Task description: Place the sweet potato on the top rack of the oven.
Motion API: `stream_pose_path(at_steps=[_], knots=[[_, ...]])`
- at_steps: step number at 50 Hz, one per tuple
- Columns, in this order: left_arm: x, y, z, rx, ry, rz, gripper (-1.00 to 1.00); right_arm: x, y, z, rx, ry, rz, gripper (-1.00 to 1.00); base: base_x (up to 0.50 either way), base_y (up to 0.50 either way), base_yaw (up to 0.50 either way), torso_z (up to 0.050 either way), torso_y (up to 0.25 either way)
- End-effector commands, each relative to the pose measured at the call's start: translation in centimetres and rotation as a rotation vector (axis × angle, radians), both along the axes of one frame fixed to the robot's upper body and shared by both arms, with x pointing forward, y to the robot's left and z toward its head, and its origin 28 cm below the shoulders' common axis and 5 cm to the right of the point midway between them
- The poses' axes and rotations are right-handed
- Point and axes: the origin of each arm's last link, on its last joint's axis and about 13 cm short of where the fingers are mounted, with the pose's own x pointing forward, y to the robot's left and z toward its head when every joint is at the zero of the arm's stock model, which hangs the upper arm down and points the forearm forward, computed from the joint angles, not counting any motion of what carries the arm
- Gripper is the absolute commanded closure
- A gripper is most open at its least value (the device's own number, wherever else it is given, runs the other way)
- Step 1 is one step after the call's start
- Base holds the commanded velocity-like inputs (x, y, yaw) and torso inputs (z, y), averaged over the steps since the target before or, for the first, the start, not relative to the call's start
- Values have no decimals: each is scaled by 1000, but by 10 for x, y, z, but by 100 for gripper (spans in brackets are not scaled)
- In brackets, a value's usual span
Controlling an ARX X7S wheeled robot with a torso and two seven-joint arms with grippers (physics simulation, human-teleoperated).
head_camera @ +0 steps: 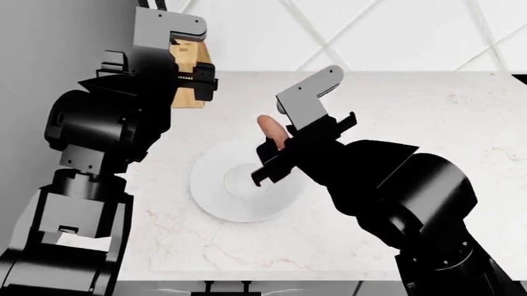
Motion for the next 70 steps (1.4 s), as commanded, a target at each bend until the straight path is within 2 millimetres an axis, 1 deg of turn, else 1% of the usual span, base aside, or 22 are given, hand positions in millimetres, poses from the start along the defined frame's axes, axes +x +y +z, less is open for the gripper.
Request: stream_pose_path(at_steps=[1, 5, 17, 39, 43, 51, 59, 70], knots=[[-1, 1, -1, 2, -3, 5, -100, 4, -12, 13, 39, -72, -92, 100, 0, 0, 0, 0, 0], [-1, 2, -2, -3, -1, 7, -100, 6, -18, 17, 102, -103, -113, 100, 0, 0, 0, 0, 0], [-3, 3, -1, -14, -3, 3, -100, 8, -32, 30, 114, -152, -217, 100, 0, 0, 0, 0, 0], [-5, 5, 0, -31, -7, 3, -100, 19, -58, 52, 154, -229, -420, 100, 0, 0, 0, 0, 0], [-5, 2, 0, -26, -8, -9, -100, 21, -61, 54, 159, -232, -447, 100, 0, 0, 0, 0, 0], [-5, 4, 2, -31, -12, -2, -100, 24, -70, 57, 174, -238, -498, 100, 0, 0, 0, 0, 0], [-5, 5, 3, -33, -13, -1, -100, 30, -78, 52, 182, -230, -547, 100, 0, 0, 0, 0, 0], [-6, 6, 1, -38, -12, 4, -100, 26, -83, 55, 188, -240, -585, 100, 0, 0, 0, 0, 0]])
